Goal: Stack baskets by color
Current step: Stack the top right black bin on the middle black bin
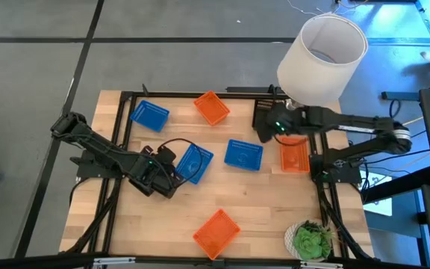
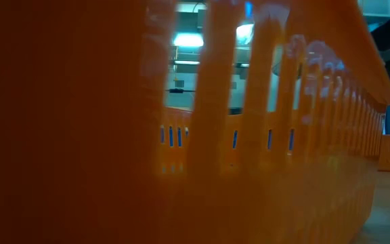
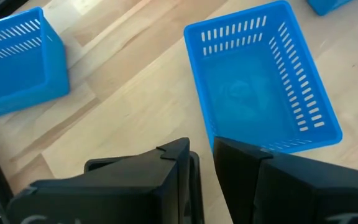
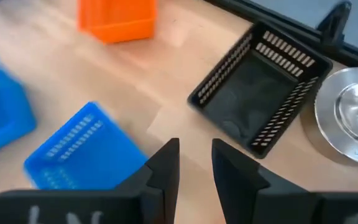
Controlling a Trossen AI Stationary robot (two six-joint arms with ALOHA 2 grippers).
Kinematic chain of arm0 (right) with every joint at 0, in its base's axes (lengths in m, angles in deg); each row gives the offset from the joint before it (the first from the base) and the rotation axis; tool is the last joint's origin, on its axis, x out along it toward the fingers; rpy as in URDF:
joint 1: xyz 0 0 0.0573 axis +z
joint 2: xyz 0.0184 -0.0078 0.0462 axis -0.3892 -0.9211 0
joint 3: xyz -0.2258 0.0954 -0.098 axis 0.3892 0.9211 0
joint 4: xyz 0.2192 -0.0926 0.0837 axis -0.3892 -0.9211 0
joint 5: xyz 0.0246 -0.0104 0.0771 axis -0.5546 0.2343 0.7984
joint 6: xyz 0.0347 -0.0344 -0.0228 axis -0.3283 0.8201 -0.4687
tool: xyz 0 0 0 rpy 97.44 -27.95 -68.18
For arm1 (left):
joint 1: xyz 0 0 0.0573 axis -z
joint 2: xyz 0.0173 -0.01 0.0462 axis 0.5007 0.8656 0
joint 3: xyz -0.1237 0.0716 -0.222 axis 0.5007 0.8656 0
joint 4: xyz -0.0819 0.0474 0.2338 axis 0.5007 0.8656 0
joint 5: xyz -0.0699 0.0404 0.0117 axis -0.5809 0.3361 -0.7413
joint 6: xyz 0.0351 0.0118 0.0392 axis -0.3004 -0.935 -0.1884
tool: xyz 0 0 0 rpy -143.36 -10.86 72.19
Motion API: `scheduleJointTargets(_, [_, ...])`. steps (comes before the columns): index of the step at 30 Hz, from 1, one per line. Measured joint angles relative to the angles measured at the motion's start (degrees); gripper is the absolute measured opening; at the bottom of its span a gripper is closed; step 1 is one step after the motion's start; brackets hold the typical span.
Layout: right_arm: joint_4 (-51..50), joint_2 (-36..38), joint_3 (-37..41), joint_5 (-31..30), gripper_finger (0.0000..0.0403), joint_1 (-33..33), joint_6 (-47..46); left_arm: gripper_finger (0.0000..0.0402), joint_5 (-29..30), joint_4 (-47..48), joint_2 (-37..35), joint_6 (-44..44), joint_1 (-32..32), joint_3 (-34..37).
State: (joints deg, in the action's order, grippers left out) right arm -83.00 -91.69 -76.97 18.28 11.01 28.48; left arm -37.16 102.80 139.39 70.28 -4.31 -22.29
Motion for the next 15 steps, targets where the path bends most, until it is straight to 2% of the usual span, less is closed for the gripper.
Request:
scheduleJointTargets(8, [9.3,-9.1,0.0,2.9,0.0094,-7.7,4.7,0.0064,0.0,-0.3,0.0,0.3,0.0,0.0])
scheduleJointTargets(11, [12.7,-12.7,0.0,5.7,0.0094,-9.6,3.5,0.0064,0.0,-0.6,0.0,0.2,0.0,0.0])
scheduleJointTargets(15, [14.6,-17.3,0.0,5.7,0.0094,-11.7,0.2,0.0064,0.0,-0.7,0.0,0.2,0.0,0.0])
